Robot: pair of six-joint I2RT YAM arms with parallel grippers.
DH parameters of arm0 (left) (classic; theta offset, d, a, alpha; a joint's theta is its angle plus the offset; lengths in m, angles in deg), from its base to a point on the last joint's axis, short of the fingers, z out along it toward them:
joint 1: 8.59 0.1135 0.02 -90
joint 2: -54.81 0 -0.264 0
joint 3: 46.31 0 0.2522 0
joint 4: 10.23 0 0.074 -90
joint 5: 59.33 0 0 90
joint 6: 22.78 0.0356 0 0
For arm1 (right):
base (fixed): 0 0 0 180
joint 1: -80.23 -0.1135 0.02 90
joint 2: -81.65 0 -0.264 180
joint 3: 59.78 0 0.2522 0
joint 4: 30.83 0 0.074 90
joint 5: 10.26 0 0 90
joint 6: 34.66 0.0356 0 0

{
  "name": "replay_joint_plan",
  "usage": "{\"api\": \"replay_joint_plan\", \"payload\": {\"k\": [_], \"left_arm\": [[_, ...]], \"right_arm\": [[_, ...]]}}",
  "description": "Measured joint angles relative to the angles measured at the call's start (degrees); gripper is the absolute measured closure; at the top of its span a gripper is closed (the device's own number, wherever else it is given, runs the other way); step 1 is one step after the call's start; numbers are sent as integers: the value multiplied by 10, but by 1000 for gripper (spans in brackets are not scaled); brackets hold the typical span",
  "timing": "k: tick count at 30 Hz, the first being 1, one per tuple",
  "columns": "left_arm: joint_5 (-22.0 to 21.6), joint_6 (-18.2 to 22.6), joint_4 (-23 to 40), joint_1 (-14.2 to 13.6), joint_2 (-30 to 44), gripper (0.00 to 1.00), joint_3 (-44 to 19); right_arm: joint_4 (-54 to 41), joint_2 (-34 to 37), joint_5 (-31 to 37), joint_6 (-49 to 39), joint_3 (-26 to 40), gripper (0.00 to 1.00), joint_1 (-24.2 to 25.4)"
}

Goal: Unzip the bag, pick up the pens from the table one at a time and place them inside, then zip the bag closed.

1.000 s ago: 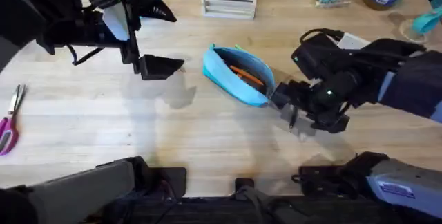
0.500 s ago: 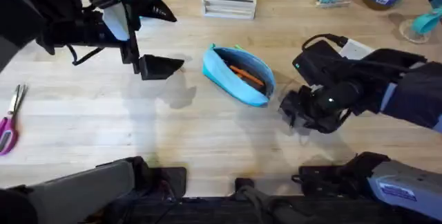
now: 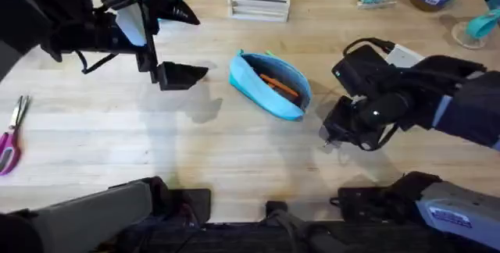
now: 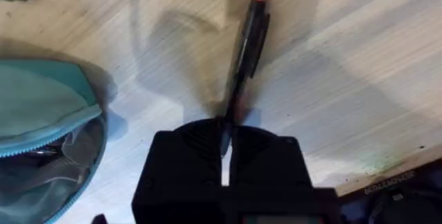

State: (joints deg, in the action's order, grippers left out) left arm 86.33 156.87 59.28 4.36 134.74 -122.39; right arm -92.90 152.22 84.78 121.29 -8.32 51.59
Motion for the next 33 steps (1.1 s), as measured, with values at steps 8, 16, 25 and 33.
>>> {"api": "replay_joint_plan", "payload": {"k": [8,16,25,33], "left_arm": [[0,0,0,0,0,7,0],[0,0,0,0,0,6,0],[0,0,0,0,0,7,0],[0,0,0,0,0,7,0]], "right_arm": [[-70,-44,-7,-50,29,958,-2],[-9,-113,31,-289,144,964,-2],[111,-109,-60,-617,148,969,-2],[114,-48,-125,-806,149,970,-2]]}}
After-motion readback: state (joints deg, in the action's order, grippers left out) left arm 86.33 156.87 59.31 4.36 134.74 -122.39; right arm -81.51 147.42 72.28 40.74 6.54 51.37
